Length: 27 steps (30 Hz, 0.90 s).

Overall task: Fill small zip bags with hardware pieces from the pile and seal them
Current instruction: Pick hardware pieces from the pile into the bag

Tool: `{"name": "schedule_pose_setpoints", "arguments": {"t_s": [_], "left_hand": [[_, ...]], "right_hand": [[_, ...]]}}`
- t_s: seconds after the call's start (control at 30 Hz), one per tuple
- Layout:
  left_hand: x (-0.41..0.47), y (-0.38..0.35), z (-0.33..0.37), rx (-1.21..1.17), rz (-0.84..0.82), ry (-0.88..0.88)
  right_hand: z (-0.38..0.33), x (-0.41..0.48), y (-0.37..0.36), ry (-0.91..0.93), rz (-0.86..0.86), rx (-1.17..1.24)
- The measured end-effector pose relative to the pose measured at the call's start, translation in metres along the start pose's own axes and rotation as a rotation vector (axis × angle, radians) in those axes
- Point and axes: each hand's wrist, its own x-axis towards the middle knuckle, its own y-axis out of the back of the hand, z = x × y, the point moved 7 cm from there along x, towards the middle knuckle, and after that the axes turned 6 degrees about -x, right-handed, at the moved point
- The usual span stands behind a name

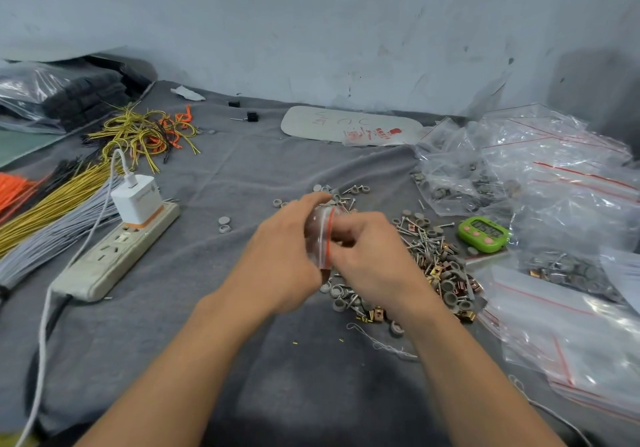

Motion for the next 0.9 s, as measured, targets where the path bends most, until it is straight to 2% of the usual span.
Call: {"name": "schedule_pose_setpoints", "arguments": {"t_s": [0.07, 0.13, 0.2, 0.23, 0.3, 0.43, 0.53, 0.6, 0.7, 0.77, 0.9], "left_hand": [[0.000, -0.003, -0.003, -0.021, -0.022, 0.034], [0.002, 0.000, -0.007, -0.049, -0.005, 0.054], [0.003, 0.006, -0.013, -0.107, 0.039, 0.091], [0.003, 0.009, -0.017, -0.144, 0.060, 0.112], [0.004, 0.014, -0.024, -0.200, 0.078, 0.142], [0.005, 0.021, -0.028, -0.238, 0.111, 0.166], [0.006, 0.026, -0.026, -0.244, 0.133, 0.160], [0.006, 0.026, -0.022, -0.214, 0.131, 0.150], [0.005, 0.022, -0.019, -0.177, 0.097, 0.158], [0.003, 0.016, -0.017, -0.171, 0.053, 0.168], [0.001, 0.003, -0.008, -0.094, -0.025, 0.145]], "right_hand": [[0.002, 0.000, -0.003, -0.042, -0.047, 0.042], [0.011, 0.000, 0.014, -0.133, 0.108, 0.186], [0.024, -0.003, 0.036, -0.215, 0.251, 0.084], [0.029, -0.004, 0.040, -0.239, 0.224, -0.057], [0.036, -0.008, 0.036, -0.264, 0.063, -0.344], [0.045, -0.018, 0.027, -0.311, -0.028, -0.462], [0.050, -0.022, 0.015, -0.348, -0.187, -0.650], [0.051, -0.024, 0.009, -0.312, -0.219, -0.726], [0.050, -0.026, 0.007, -0.232, -0.179, -0.797], [0.052, -0.027, 0.016, -0.261, -0.114, -0.752], [0.046, -0.027, 0.050, -0.326, 0.203, -0.710]]}}
